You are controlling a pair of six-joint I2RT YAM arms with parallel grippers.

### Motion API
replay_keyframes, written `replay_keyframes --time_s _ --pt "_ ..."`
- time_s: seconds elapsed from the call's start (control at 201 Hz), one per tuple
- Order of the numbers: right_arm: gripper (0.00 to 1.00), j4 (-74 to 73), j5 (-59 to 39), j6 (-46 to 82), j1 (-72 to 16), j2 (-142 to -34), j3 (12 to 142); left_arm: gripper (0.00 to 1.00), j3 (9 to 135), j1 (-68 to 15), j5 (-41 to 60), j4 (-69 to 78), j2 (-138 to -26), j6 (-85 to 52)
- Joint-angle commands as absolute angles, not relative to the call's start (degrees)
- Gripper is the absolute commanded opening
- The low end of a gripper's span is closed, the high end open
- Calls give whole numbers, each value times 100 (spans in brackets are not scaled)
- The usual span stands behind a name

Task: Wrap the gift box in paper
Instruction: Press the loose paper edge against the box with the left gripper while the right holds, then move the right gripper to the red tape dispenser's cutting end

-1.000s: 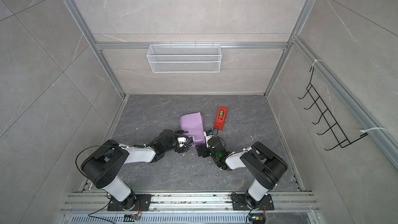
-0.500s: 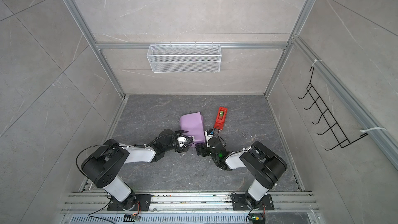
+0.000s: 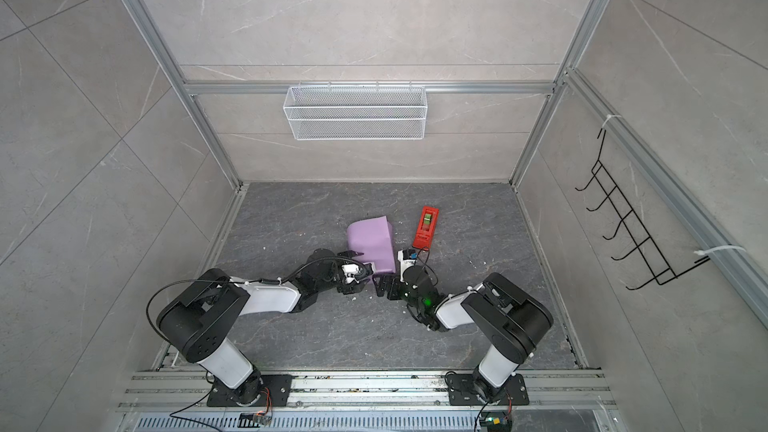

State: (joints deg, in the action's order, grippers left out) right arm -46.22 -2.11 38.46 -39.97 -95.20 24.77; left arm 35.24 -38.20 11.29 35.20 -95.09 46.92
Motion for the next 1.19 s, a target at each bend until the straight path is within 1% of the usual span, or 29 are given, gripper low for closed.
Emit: replay_keyframes --time_s 0.0,0.164,0.299,0.423,0.533,0.662,0.786,1.01,1.11,1.19 --pt "99 -4812 -251 4102 -4014 -9477 2368 83 3608 -3762 1239 3296 -9628 4615" --pt "99 -4639 -157 4157 -4008 -9205 2233 83 3613 -3763 1252 3296 -9647 4605" --pt "99 -4141 -145 4058 -3940 -8650 2094 83 3610 -3764 1239 3305 -9644 4614" --pt "99 -3060 -211 3756 -3755 -7740 2113 83 3608 -3759 1236 3313 -9645 4623" --pt "99 -1908 -434 3452 -3321 -6951 2334 83 3601 -3761 1222 3313 -9636 4616" --pt "99 -483 -865 3070 -2712 -6622 3052 83 3609 -3755 1236 3305 -9637 4606" --pt "97 432 -1446 2937 -1968 -6828 3852 83 3599 -3762 1222 3283 -9616 4605" --pt "91 466 -2827 3147 -718 -7818 4684 83 3608 -3761 1222 3287 -9607 4596" --pt "85 169 -3434 3354 -341 -8372 5015 83 3612 -3757 1227 3295 -9613 4597" --pt "77 88 -3680 3483 -168 -8811 5352 83 3604 -3757 1239 3294 -9604 4588"
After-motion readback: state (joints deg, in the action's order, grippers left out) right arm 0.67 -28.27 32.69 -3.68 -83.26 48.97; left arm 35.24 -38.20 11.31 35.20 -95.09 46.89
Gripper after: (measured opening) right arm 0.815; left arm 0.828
